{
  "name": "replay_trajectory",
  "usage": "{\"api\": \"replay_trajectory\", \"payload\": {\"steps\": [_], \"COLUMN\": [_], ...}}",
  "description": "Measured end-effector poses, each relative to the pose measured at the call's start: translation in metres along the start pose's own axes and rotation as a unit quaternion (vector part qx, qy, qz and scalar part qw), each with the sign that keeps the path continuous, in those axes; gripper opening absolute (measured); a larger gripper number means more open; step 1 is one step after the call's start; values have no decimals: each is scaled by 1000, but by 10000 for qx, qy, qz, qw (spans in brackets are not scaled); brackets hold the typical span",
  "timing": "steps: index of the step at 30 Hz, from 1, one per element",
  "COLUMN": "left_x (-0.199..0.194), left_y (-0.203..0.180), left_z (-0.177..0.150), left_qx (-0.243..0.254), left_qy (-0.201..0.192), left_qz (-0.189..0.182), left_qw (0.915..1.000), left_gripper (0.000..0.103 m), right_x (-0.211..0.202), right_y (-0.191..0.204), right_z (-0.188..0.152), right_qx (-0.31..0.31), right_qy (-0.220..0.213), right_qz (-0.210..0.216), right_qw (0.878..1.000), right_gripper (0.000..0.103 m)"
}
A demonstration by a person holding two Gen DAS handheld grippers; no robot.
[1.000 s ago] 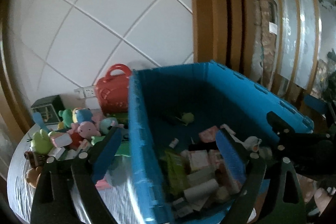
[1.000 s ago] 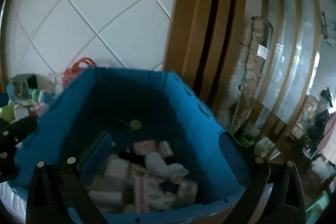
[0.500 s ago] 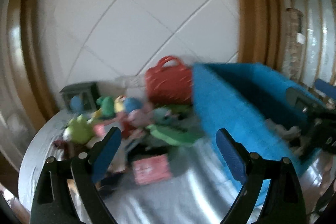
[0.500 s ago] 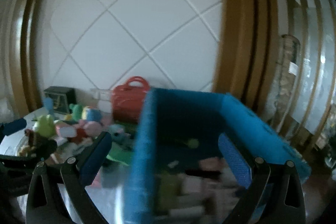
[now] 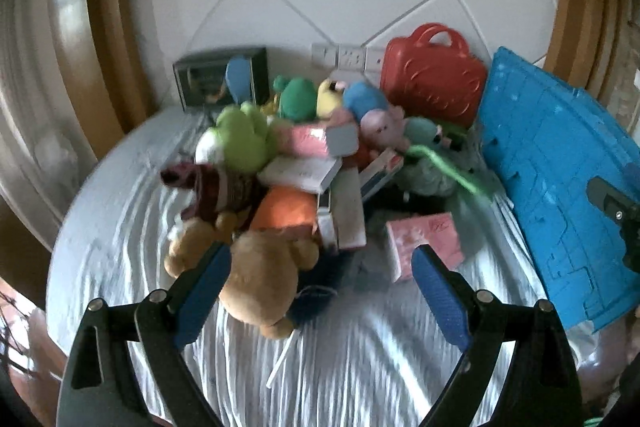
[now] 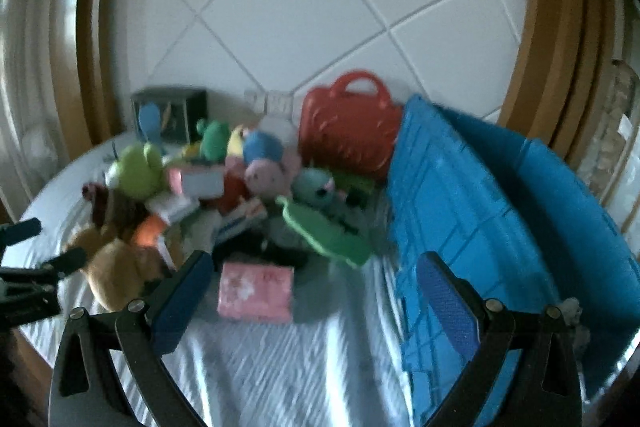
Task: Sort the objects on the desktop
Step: 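Move both tools back over the pile on the bed, then grasp the green-striped medicine box with the left tool while the right tool grasps a white medicine box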
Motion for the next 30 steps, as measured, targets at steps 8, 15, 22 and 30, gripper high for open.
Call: {"api": "replay_trajectory", "payload": {"steps": [8, 15, 22, 30], "left_x": [44, 62, 92, 159], "left_y": [35, 43, 24, -4], "left_z": [-14, -23, -15, -9], "left_qx": [-515, -808, -635, -218], "left_qy": [530, 775, 788, 1203], "left_qz": [535, 834, 473, -49], "left_qw": [9958, 9902, 9937, 9925], "left_gripper": [93, 93, 92, 59], "right_x": [70, 124, 159, 184], "right_y": [5, 11, 30, 30], "right_z": [-12, -17, -21, -37], "right_qx": [-88, -246, -383, -235], "right_qy": [584, 952, 1309, 1752], "right_qz": [334, 744, 922, 706], "right_qw": [9977, 9924, 9864, 9817], "right_gripper": [103, 103, 103, 103]}}
Point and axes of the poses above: each gripper's, at about its wrist camera, not at the fingertips, and x roughly the way its jaws point, y to its left, z to its top, the point moved 5 cm from there along x, roughly the way its jaws point, and after that the axes turned 3 degrees about y, right-handed, at the moved point
